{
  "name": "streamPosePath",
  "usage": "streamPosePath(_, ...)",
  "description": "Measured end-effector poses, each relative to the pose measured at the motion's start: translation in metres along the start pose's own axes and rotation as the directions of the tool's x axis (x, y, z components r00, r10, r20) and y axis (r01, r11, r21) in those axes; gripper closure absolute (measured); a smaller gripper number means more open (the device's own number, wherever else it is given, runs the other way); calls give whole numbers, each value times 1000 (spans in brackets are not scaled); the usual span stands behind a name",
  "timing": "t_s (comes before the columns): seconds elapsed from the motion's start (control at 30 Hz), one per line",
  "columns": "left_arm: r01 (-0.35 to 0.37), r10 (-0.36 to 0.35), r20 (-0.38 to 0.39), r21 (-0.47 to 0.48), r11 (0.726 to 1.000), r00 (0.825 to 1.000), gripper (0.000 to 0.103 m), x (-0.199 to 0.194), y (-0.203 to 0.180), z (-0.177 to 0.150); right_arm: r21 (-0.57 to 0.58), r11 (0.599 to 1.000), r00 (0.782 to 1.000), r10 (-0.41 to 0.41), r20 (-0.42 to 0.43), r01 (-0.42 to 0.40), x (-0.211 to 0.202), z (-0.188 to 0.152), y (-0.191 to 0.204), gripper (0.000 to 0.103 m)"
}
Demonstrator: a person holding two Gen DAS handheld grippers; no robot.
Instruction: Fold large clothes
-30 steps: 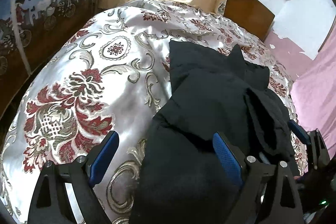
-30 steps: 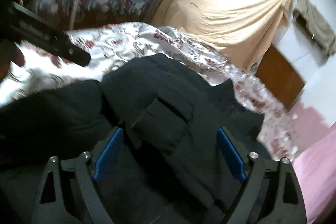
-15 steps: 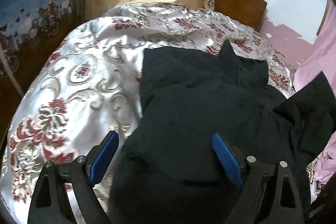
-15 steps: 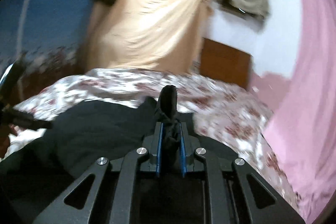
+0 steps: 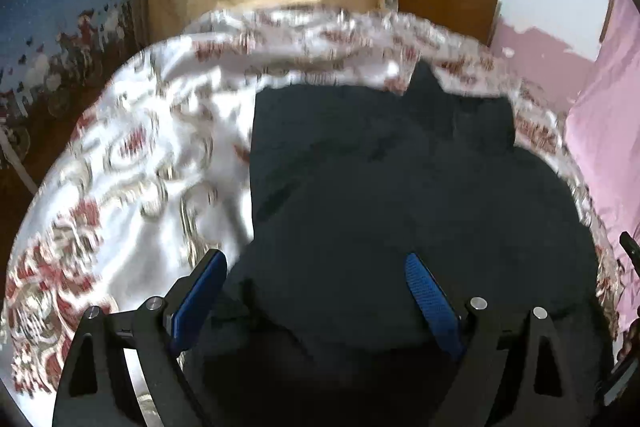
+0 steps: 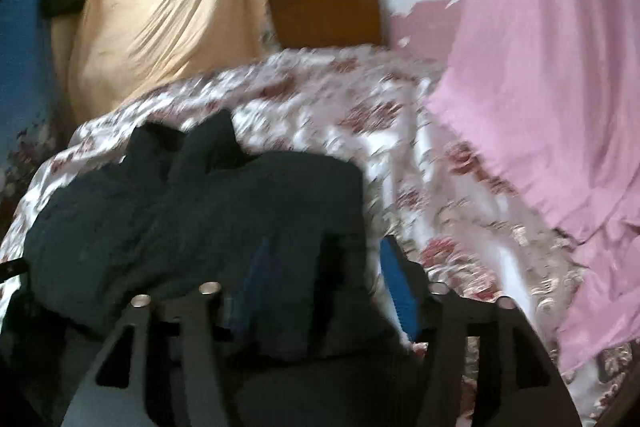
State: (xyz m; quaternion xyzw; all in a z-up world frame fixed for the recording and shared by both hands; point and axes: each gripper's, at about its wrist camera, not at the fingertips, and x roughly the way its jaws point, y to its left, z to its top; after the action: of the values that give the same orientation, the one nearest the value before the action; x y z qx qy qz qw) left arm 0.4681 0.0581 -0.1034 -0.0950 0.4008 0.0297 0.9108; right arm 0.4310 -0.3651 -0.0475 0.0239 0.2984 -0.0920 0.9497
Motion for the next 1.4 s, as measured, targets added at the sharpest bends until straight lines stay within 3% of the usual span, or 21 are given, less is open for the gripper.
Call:
streamPosePath(0.1,16,-18,34,69,997,999,12,-2,-15,9,-57,994,996,92,3,-92,2,9,17,48)
streamPosePath(0.2,9,-10,6,171,985,1000,12,15,-39,10,-175,950,964,238,-122,-257,27,7,60,49)
streamPosePath(0.27,-18,27,-37,220,975,999,12,32,-49,7,-205,927,943,279,-183,-314,45,2,78,49)
streamPosePath(0.4,-20,34,-52,249,968,998,7,50,-51,-2,-249,921,936,235,-262,-300,82,-12,92,49)
streamPosePath(0.5,3,9,-53,225,974,999,0,58,-43,-5,-179,925,917,278,-287,-336,103,-19,85,49)
streamPosePath(0.63,56,-41,-84,184,981,996,0,74,-35,-11,-130,919,899,321,-298,-372,120,-28,82,48)
streamPosePath(1.13,44,-30,-73,193,980,997,0,93,-36,-17,-140,931,916,290,-276,-337,130,-48,93,48)
streamPosePath(1.3,107,-100,-54,135,985,993,0,77,-24,-11,-148,930,919,291,-264,-337,123,-46,93,47)
streamPosePath(1.4,138,-132,-56,117,983,990,0,57,-17,2,-117,923,903,323,-284,-367,112,-34,84,42)
